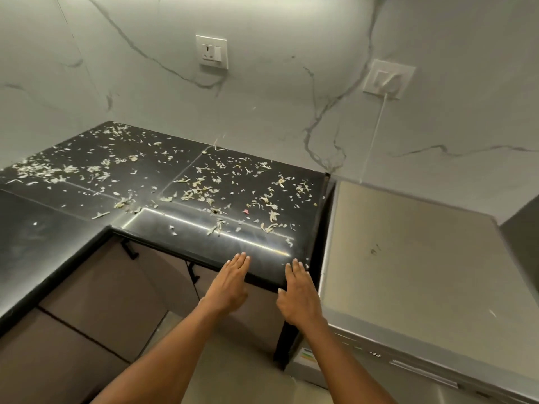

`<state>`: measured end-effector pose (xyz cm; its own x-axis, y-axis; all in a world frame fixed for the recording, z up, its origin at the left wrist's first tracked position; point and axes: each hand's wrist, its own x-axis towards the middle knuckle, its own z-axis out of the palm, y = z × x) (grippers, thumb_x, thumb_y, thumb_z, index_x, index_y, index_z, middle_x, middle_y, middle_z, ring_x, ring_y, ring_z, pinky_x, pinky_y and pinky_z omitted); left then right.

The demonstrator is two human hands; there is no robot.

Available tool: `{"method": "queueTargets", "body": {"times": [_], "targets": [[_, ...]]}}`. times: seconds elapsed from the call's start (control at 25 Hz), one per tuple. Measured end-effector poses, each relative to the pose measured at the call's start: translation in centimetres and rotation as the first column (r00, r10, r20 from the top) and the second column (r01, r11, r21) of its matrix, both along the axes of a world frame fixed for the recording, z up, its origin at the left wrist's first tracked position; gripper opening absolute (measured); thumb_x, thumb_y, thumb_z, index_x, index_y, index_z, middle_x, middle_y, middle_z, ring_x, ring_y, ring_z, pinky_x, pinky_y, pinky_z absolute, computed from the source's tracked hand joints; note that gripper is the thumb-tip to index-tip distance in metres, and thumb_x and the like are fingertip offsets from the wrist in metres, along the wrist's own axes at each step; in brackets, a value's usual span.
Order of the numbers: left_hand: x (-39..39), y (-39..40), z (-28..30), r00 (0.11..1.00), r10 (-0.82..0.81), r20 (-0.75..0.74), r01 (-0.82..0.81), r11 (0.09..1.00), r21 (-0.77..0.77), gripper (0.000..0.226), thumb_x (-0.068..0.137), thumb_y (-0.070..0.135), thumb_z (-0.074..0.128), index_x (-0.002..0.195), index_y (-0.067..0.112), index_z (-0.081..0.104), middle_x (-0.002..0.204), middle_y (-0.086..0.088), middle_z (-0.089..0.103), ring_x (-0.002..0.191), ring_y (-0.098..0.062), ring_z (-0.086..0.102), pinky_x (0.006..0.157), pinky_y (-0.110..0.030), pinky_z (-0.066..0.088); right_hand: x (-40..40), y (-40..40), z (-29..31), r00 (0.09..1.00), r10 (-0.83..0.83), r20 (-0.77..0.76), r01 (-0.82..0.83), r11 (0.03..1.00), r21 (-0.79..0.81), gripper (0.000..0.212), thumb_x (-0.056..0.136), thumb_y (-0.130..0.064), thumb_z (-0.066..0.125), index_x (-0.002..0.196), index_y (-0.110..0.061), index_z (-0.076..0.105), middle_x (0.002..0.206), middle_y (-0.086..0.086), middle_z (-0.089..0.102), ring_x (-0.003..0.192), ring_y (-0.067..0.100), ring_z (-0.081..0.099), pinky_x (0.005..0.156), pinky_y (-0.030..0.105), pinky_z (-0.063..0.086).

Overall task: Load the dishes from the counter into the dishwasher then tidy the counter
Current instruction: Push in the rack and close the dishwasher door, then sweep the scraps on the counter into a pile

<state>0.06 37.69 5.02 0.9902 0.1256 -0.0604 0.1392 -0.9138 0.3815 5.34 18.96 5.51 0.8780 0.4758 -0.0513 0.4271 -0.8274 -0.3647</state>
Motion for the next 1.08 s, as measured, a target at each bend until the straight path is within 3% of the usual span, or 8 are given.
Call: {"method": "queueTargets", "body": {"times": [0.16,0.28,0.4,0.56,0.64,0.76,0.92,1.08], "targets": [[0.5,5.9,-1.4,0.999,-0.009,-0.053,0.007,0.999,-0.036,0.073,0.091,0.006,0.042,0.157,0.008,0.012,0.166,-0.006,0.003,0.153,-0.018,-0.001,0.121,-0.028,-0.003,1.5,5.0,-1.5,0.996,-0.035,-0.082,0.031,0.998,-0.052,0.069,0.105,-0.035,0.039,0.16,-0.007,0.006,0.168,0.01,-0.004,0.155,0.021,-0.006,0.125,0.034,-0.004],[1.1,10.0,-2.8,0.999,-0.031,-0.008,0.03,0.998,-0.057,0.064,0.099,0.014,0.04,0.157,0.012,0.014,0.161,0.007,-0.004,0.153,-0.015,-0.002,0.119,-0.024,-0.007,1.6,8.2,-2.0,0.982,-0.163,-0.094,0.16,0.987,-0.032,0.071,0.106,-0.039,0.036,0.159,-0.006,0.002,0.168,0.01,-0.008,0.154,0.022,-0.01,0.125,0.035,-0.005],[2.1,10.9,-3.2,0.999,-0.043,0.021,0.044,0.997,-0.069,0.062,0.101,0.019,0.041,0.157,0.012,0.015,0.162,0.006,-0.003,0.153,-0.014,-0.003,0.119,-0.023,-0.006,2.1,10.6,-2.3,0.966,-0.24,-0.092,0.235,0.97,-0.062,0.076,0.106,-0.042,0.033,0.158,-0.003,-0.005,0.166,0.013,-0.013,0.153,0.025,-0.014,0.125,0.037,-0.007],[4.2,10.4,-3.5,0.998,0.037,0.044,-0.032,0.994,-0.1,0.062,0.103,0.023,0.04,0.157,0.011,0.012,0.165,0.0,-0.003,0.151,-0.012,-0.009,0.118,-0.024,-0.009,4.2,12.6,-2.4,0.982,-0.157,-0.102,0.149,0.986,-0.077,0.077,0.105,-0.045,0.034,0.158,-0.006,-0.006,0.165,0.01,-0.018,0.152,0.022,-0.019,0.123,0.036,-0.01],[5.1,9.9,-3.8,0.995,0.087,0.054,-0.079,0.988,-0.131,0.063,0.103,0.023,0.04,0.158,0.012,0.011,0.164,0.002,-0.004,0.15,-0.01,-0.012,0.118,-0.024,-0.009,5.5,11.9,-2.4,0.992,-0.114,-0.057,0.114,0.993,-0.001,0.075,0.105,-0.04,0.041,0.159,-0.009,-0.001,0.165,0.005,-0.016,0.152,0.017,-0.018,0.122,0.031,-0.011],[6.5,9.6,-4.1,0.986,0.156,0.063,-0.142,0.973,-0.184,0.064,0.103,0.022,0.04,0.158,0.015,0.009,0.163,0.005,-0.008,0.149,-0.007,-0.016,0.119,-0.024,-0.011,7.9,10.0,-3.1,0.963,-0.246,0.109,0.247,0.969,0.001,0.078,0.101,-0.039,0.045,0.158,-0.008,0.003,0.166,0.008,-0.008,0.153,0.02,-0.012,0.125,0.037,-0.004],[8.4,8.8,-4.7,0.974,0.221,0.055,-0.211,0.967,-0.142,0.065,0.101,0.033,0.031,0.158,0.016,0.004,0.164,0.004,-0.01,0.147,-0.005,-0.024,0.118,-0.023,-0.017,11.6,11.0,-4.5,0.96,-0.273,0.062,0.277,0.957,-0.087,0.082,0.098,-0.058,0.015,0.157,-0.001,0.004,0.166,0.016,-0.004,0.154,0.027,-0.008,0.125,0.042,0.0],[11.2,8.6,-4.8,0.955,0.29,0.059,-0.273,0.942,-0.197,0.075,0.091,0.049,0.013,0.157,0.015,0.007,0.164,0.005,-0.008,0.146,-0.001,-0.023,0.119,-0.023,-0.015,16.4,15.2,-4.7,0.994,-0.111,-0.009,0.109,0.989,-0.103,0.087,0.094,-0.064,0.001,0.156,-0.005,-0.012,0.163,0.013,-0.023,0.151,0.023,-0.025,0.123,0.04,-0.012]]}}
